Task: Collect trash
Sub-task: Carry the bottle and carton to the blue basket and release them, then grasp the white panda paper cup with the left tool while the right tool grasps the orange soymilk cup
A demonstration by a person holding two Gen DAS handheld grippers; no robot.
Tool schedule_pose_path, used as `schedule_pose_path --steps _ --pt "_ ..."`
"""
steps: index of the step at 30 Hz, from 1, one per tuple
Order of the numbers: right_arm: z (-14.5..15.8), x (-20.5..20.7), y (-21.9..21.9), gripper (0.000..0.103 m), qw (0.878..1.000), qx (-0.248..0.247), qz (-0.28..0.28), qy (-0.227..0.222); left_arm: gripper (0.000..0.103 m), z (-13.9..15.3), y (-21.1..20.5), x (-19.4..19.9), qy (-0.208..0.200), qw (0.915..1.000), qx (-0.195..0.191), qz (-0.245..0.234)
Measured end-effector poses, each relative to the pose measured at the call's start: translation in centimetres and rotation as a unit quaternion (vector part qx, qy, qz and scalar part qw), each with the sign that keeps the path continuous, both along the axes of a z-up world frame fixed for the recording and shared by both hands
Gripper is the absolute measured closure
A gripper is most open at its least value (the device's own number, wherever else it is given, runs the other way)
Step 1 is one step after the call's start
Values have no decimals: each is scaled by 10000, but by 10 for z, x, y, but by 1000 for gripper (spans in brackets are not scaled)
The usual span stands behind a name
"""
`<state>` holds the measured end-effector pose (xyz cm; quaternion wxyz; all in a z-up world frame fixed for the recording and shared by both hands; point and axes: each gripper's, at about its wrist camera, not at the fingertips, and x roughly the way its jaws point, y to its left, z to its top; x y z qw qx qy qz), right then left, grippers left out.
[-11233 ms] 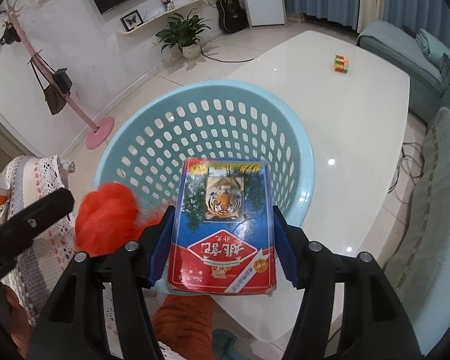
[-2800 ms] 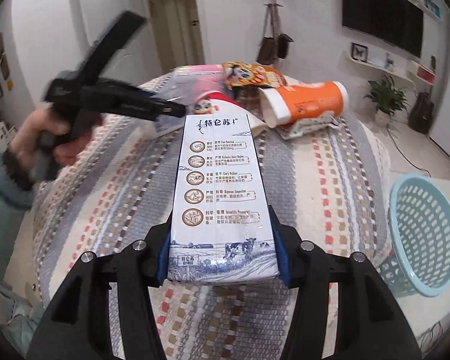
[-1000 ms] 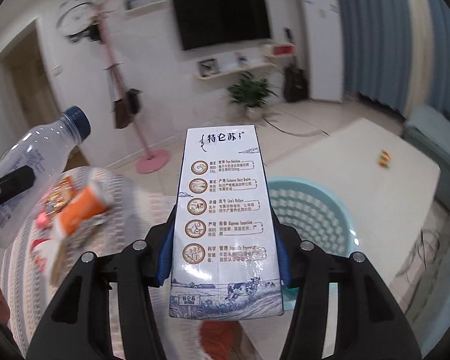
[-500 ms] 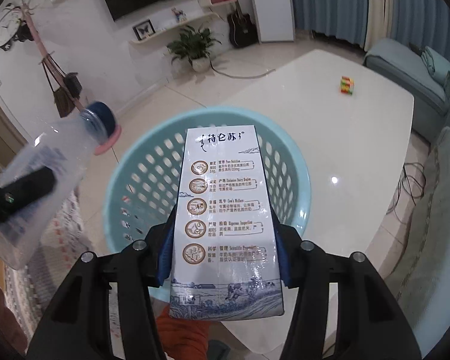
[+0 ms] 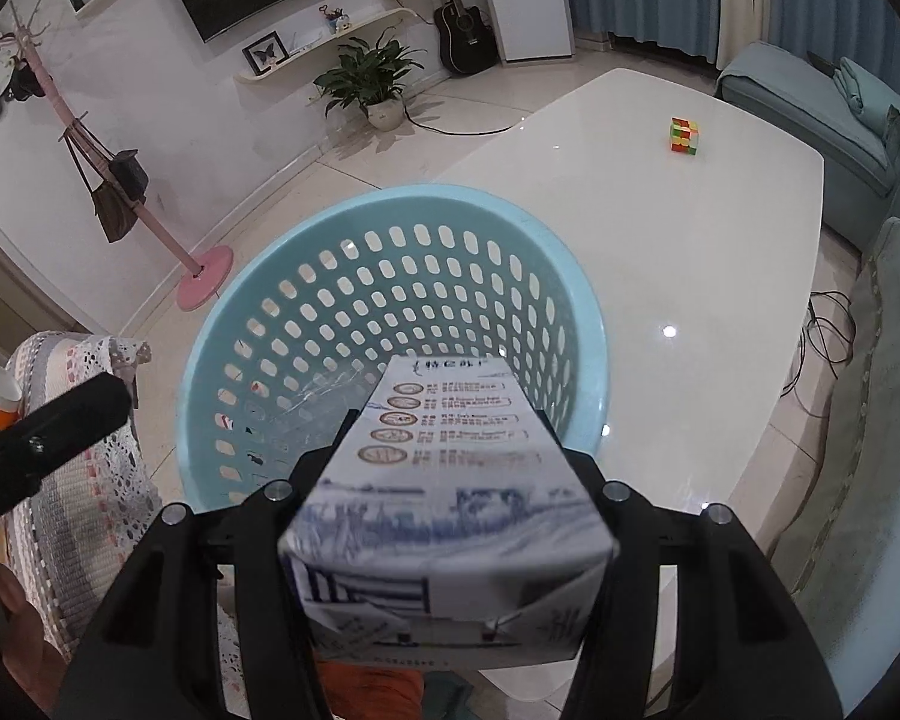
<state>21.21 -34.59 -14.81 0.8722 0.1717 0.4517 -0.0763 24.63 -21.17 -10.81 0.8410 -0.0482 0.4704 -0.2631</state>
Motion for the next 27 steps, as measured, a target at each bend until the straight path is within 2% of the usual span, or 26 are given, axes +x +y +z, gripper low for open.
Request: schedule_pose_path --steps 15,22,27 --pt "38 -19 32 51 9985 -255 208 -430 45 27 50 -39 -392 9988 -218 191" --pt "52 -29 65 51 9960 -430 479 -614 45 48 90 -69 -751 9954 -301 505" --pt "76 -40 100 51 9901 -591 828 -963 45 73 135 -99 -1175 9886 -314 885"
